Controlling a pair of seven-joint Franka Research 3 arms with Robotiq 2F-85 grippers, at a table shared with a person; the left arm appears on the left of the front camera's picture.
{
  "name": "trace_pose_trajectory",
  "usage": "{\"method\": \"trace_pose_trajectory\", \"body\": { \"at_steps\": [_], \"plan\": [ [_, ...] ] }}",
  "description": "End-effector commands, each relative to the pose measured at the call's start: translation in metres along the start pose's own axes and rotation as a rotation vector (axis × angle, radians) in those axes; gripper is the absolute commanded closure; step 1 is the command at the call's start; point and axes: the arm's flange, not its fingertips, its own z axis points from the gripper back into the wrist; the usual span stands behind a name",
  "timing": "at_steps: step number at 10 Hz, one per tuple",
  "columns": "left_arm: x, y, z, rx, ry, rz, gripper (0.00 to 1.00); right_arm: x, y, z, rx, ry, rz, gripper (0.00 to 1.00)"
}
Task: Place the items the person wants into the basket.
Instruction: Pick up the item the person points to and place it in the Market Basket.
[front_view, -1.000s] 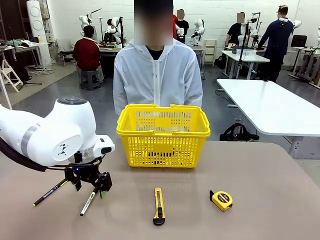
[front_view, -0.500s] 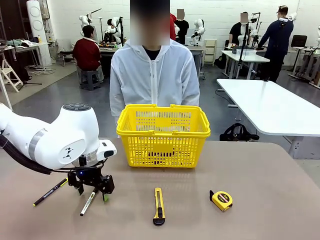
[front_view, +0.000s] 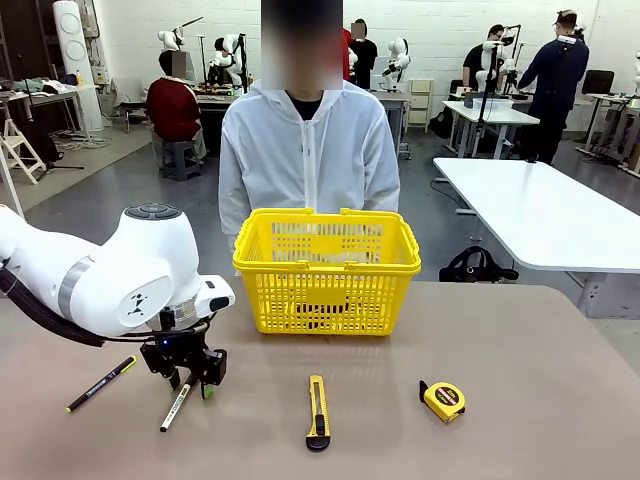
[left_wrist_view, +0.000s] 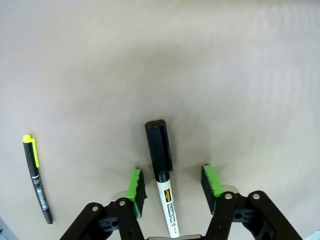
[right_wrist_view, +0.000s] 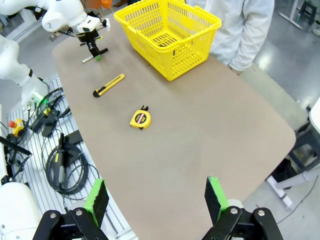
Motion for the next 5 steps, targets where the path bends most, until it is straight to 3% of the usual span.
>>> {"method": "trace_pose_trajectory", "body": {
  "at_steps": [1,3,5],
  "plan": [
    [-0.0002,-0.0025,-0.0068,0.021,-0.002,0.021,0.81,-0.001,0.0003,-0.0034,0.012,-0.028,0.01,0.0],
    [-0.0001,-0.0026,-0.0066,0.017,0.003,0.022,1.0,-0.001,0.0003,-0.0034,0.012,-0.028,0.01,0.0],
    [-0.0004,-0.002,-0.0056,0.015,0.001,0.023,1.0,-0.001,0.0003,-0.0034,0.012,-0.028,0.01,0.0]
  ]
}}
